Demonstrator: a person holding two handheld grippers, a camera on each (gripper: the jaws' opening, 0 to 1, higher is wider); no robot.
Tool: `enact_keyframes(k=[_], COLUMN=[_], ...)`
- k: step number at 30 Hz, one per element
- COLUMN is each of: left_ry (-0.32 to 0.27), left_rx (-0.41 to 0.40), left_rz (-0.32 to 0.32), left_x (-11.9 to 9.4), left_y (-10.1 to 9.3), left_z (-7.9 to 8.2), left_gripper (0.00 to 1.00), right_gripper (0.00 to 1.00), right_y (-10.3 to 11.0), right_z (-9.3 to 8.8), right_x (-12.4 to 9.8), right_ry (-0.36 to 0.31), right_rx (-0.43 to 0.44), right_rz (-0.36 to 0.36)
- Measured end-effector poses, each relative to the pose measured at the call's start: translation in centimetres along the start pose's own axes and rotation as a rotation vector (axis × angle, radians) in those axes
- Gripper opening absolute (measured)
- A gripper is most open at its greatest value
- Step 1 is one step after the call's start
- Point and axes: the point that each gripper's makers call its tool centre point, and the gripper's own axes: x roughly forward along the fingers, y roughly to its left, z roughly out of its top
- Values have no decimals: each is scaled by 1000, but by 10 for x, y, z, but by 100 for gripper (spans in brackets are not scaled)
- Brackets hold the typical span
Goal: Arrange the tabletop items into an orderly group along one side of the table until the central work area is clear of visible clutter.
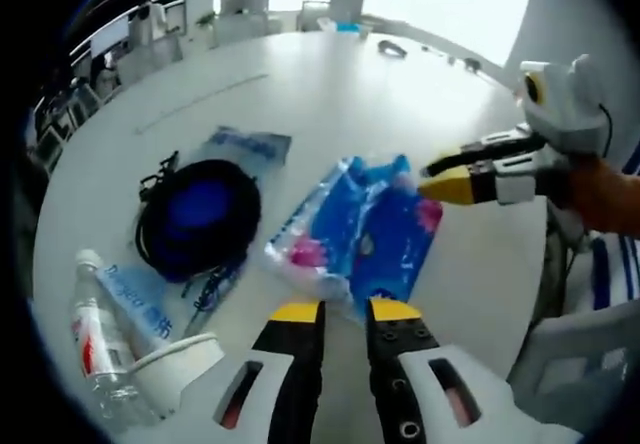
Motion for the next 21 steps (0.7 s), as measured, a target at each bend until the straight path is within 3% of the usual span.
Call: enact_keyframes(k=[4, 13, 21], left_ry=[7, 0, -15], left_rx=[0, 1, 6], left_rz=[-4, -7, -9], left_x=[2, 1, -1], left_y=[0, 0, 0], left_z=[-2, 0, 4], left_gripper=[9, 0, 0], right_gripper=[3, 0, 0], right_y=[0, 0, 0], right_z=[0, 1, 3], right_x=[-1, -2, -8], right_ry=[-1, -12, -26], right_rx=[-9, -10, -7], right_rz=[2, -2, -6])
